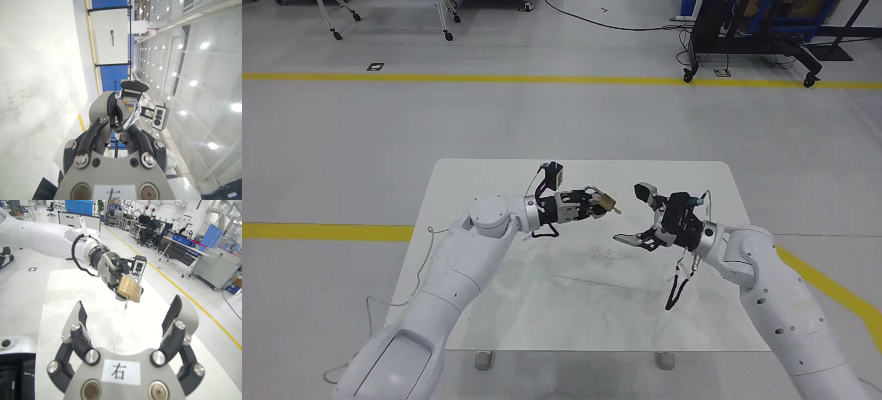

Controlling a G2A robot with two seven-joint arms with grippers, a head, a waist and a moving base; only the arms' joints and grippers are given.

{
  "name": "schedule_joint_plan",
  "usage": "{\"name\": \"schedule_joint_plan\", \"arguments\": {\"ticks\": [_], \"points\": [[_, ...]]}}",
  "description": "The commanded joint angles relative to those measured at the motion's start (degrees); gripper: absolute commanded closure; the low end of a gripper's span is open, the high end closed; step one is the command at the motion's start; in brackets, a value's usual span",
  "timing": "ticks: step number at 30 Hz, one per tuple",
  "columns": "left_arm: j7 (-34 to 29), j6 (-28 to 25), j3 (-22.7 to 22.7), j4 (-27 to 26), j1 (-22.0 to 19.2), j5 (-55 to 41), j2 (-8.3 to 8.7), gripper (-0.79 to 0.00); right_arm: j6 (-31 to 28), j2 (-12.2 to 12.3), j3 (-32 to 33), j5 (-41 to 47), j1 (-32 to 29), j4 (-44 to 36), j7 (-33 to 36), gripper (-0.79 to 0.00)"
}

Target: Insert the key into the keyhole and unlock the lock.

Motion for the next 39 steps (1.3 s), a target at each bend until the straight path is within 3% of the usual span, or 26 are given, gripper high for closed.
{"name": "schedule_joint_plan", "arguments": {"ticks": [1, 12, 22, 32, 33, 35, 37, 39], "points": [[0.17, 0.62, -0.12, 0.3, -0.13, -0.38, -0.03, 0.0, -1.19, -0.04, -0.59, -0.91, 0.71, 0.11, -0.55, -0.785], [-0.33, 1.66, 0.0, 1.51, -0.74, -1.5, -0.32, 0.0, 2.14, -0.46, -3.54, -8.63, 2.84, -0.03, -2.55, -0.785], [-0.98, 1.1, 0.51, 1.61, -0.98, -0.67, -0.45, 0.0, 3.28, -1.24, -5.76, -4.81, 5.08, 3.82, -2.28, -0.785], [-1.63, 0.72, 0.76, 1.52, -1.01, 0.02, -0.47, 0.0, 3.02, -1.81, -6.59, 1.42, 6.59, 6.92, -0.45, -0.665], [-1.66, 0.7, 0.75, 1.52, -1.01, 0.04, -0.47, 0.0, 2.9, -1.86, -6.7, 1.74, 6.75, 7.1, -0.27, -0.628], [-1.74, 0.61, 0.74, 1.51, -1.02, 0.11, -0.46, 0.0, 2.74, -1.94, -6.89, 2.41, 6.96, 7.41, -0.09, -0.425], [-1.81, 0.52, 0.73, 1.49, -1.02, 0.16, -0.46, 0.0, 2.71, -2.0, -6.99, 2.73, 7.13, 7.67, 0.23, -0.296], [-1.85, 0.48, 0.71, 1.49, -1.01, 0.18, -0.45, 0.0, 2.39, -2.05, -7.05, 3.45, 7.2, 7.96, 0.28, -0.105]]}}
